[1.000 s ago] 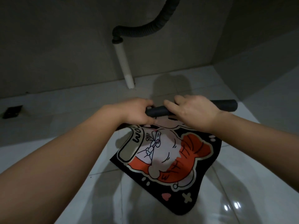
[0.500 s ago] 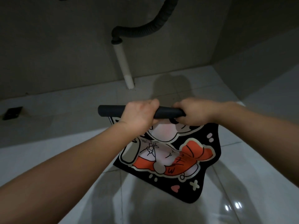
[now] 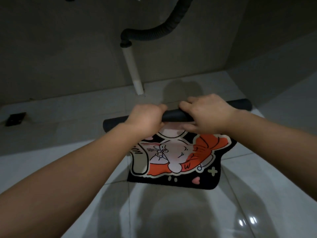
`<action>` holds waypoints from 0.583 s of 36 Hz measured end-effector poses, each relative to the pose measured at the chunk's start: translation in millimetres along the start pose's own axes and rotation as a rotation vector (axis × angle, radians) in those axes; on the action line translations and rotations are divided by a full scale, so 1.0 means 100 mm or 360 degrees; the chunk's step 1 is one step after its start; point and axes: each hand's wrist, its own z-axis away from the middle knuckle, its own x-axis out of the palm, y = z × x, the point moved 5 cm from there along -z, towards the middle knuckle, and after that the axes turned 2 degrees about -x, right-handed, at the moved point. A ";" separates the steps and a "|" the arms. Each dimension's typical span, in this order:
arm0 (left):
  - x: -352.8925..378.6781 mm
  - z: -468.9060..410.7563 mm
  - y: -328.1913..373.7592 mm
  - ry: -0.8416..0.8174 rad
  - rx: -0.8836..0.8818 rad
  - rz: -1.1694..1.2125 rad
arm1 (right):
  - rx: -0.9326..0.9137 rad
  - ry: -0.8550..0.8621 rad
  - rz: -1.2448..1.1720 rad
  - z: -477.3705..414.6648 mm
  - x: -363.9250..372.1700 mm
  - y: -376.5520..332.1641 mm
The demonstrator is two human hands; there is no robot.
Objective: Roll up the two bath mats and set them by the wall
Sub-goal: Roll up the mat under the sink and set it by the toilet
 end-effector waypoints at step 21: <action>0.24 0.05 -0.08 -0.0648 -0.0117 0.0658 | -0.0105 0.0221 0.0213 0.09 0.11 -0.22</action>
